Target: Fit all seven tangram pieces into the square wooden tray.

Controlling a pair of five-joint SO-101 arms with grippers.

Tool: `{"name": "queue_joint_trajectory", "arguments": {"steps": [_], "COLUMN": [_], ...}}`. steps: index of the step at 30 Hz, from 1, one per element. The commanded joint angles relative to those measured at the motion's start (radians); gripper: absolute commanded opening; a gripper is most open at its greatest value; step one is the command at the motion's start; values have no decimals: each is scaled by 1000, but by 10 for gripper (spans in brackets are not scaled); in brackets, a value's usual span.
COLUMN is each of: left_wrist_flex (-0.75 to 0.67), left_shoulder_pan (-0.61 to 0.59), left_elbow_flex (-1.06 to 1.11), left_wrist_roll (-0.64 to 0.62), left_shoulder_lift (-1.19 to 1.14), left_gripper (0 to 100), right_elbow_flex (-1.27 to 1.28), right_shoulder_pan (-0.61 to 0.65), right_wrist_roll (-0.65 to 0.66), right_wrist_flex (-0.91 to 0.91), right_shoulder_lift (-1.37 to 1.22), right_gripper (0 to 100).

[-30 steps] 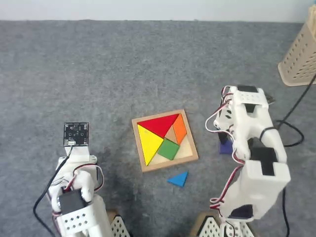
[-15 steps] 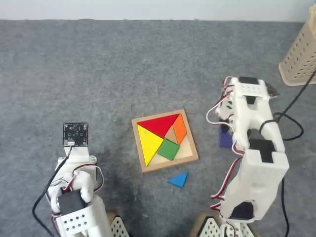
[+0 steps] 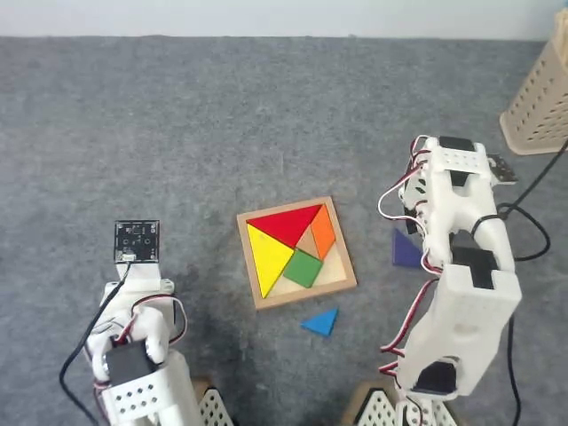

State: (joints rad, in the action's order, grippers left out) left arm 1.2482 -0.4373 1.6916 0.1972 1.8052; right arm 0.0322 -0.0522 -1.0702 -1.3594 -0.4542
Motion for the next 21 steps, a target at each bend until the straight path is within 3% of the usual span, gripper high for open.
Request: {"name": "queue_joint_trajectory", "arguments": {"steps": [1,5,12,16,21], "left_wrist_flex": [8,8,8,8,8], "left_shoulder_pan": [-5,-5,-5,-5,-5], "left_elbow_flex": [-7,-7,-7,-7,-7], "left_wrist_roll": [5,5,5,5,5], "left_shoulder_lift": [14,14,14,14,14], "left_gripper": [13,13,13,13,13], "right_elbow_flex": [-17,-71,-126,-193,-310], "right_shoulder_pan": [22,22,7,-4,53], "right_wrist_roll": [6,58,407,508,904], "right_wrist_flex": [16,7,5,7,1], "right_shoulder_lift": [-27,-76,-88,-88,-96], "right_gripper": [237,198,79,50,47]}}
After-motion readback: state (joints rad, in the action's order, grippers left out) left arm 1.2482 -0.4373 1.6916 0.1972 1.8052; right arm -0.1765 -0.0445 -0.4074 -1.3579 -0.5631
